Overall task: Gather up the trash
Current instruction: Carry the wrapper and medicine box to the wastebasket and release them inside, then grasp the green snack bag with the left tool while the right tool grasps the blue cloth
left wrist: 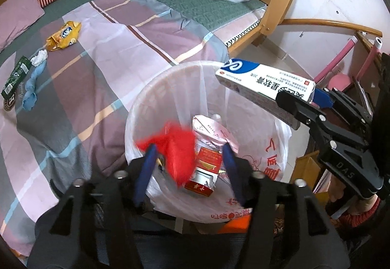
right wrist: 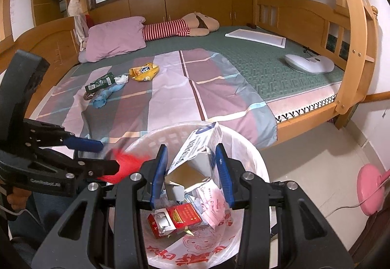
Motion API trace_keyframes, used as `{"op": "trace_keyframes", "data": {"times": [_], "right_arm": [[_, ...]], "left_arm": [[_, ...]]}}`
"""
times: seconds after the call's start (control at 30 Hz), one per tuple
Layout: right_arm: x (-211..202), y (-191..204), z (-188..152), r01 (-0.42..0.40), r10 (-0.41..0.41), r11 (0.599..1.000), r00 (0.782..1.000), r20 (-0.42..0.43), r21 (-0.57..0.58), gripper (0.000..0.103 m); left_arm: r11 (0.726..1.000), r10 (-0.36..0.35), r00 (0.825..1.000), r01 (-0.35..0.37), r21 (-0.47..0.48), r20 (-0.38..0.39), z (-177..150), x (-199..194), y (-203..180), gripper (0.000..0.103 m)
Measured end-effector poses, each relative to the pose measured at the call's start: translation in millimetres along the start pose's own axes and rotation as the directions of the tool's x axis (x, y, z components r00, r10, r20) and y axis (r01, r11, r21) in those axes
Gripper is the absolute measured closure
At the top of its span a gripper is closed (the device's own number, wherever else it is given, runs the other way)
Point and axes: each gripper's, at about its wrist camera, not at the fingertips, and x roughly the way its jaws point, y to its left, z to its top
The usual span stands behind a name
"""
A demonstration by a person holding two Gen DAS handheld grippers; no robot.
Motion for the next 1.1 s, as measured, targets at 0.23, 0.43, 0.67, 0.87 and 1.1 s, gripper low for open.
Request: {"op": "trace_keyframes", "data": {"times": [0.23, 0.43, 0.67, 0.87, 1.1], "right_arm": [[10.1, -0.1, -0.8, -0.012, 0.013, 1.0, 0.999, -0.041, 0.013, 0.051], [24.8, 8.2, 1.9, -0.015, 0.015, 1.0, 0.998, -0.059, 0.0, 0.03], [59.1, 31.8, 29.5, -0.021, 0.019, 1.0, 0.997, -0.071, -0.022, 0.029], [97.4, 66.8, 59.0, -0.074, 0.071, 0.997, 0.992, -0.107, -0.027, 0.029], [137.4, 125.5, 95.7, -0.118, 0.108, 0.989, 0.989, -0.104, -0.086, 0.029]], "left_arm": [[0.998, 0.044, 0.997, -0.04, -0.051, 0.071, 7.5, -23.1, 21.2, 0.024], [0.979, 0.138, 0.982, -0.116, -0.166, 0.129, 10.9, -46.8, 74.4, 0.017], [0.816, 0.53, 0.831, -0.446, -0.368, 0.167, -1.9, -78.4, 141.8, 0.017], [0.745, 0.65, 0.727, -0.553, -0.373, 0.222, -4.4, -95.0, 155.2, 0.017], [0.728, 0.666, 0.721, -0.571, -0.38, 0.191, -5.9, -92.5, 201.3, 0.017]]}}
